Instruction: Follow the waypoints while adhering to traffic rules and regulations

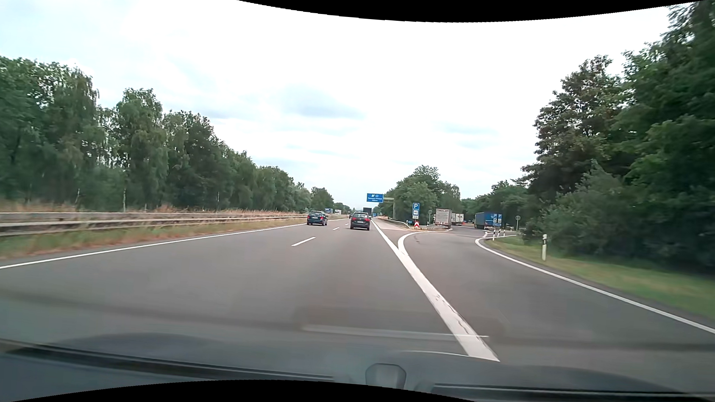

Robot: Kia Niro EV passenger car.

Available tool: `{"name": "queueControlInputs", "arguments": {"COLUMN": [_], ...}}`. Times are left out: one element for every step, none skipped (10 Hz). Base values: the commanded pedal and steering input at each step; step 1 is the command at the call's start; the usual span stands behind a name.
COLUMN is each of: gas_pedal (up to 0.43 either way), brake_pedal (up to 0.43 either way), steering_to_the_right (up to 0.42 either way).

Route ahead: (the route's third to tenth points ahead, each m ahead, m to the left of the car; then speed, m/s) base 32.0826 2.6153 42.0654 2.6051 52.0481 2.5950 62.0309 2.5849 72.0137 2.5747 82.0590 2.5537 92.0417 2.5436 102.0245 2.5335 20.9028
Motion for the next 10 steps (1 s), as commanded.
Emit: {"name": "queueControlInputs", "arguments": {"gas_pedal": [0.157, 0.157, 0.157, 0.157, 0.157, 0.157, 0.157, 0.157, 0.157, 0.157], "brake_pedal": [0.0, 0.0, 0.0, 0.0, 0.0, 0.0, 0.0, 0.0, 0.0, 0.0], "steering_to_the_right": [-0.003, -0.003, -0.002, -0.003, -0.002, -0.002, -0.003, -0.003, -0.003, -0.002]}}
